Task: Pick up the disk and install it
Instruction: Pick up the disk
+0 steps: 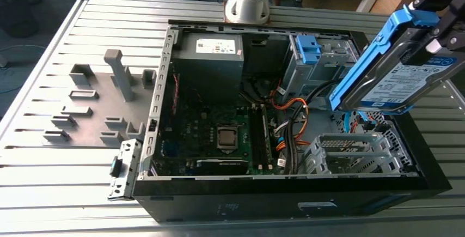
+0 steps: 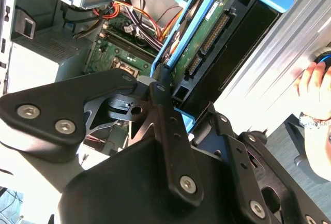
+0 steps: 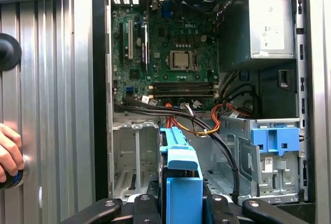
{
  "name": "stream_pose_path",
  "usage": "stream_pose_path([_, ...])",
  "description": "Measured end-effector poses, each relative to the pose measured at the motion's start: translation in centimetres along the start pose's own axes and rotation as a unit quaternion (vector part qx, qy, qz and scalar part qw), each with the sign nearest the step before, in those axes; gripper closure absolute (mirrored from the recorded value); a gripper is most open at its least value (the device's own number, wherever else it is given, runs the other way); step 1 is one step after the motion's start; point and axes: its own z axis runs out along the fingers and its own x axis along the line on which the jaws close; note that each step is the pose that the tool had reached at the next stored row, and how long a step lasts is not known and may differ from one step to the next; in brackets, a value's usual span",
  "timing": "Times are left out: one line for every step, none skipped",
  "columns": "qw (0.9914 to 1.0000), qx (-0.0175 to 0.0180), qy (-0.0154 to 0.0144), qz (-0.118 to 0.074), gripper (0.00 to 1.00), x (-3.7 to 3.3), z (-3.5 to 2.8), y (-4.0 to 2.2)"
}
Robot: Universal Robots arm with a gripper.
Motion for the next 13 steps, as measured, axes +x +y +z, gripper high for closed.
stream_pose_path([1.0, 0.0, 0.0, 0.0, 0.64, 0.0, 0.0, -0.03])
stream_pose_path([1.0, 0.0, 0.0, 0.0, 0.64, 0.01, 0.0, -0.07])
stream_pose_path([1.0, 0.0, 0.0, 0.0, 0.64, 0.01, 0.0, -0.09])
stream_pose_path([1.0, 0.0, 0.0, 0.0, 0.64, 0.02, 0.0, -0.12])
stream_pose_path([1.0, 0.0, 0.0, 0.0, 0.64, 0.03, 0.0, -0.15])
stream_pose_path([1.0, 0.0, 0.0, 0.0, 0.64, 0.04, 0.0, -0.18])
stream_pose_path([1.0, 0.0, 0.0, 0.0, 0.64, 0.04, 0.01, -0.2])
stream_pose_path([1.0, 0.0, 0.0, 0.0, 0.64, 0.05, 0.0, -0.23])
stream_pose_path([1.0, 0.0, 0.0, 0.0, 0.64, 0.05, 0.0, -0.25])
stream_pose_path([1.0, 0.0, 0.0, 0.0, 0.64, 0.06, 0.0, -0.28])
stream_pose_path([1.0, 0.0, 0.0, 0.0, 0.64, 0.06, 0.0, -0.3])
stream_pose_path([1.0, 0.0, 0.0, 0.0, 0.64, 0.07, 0.0, -0.33])
stream_pose_path([1.0, 0.0, 0.0, 0.0, 0.64, 0.08, 0.0, -0.36])
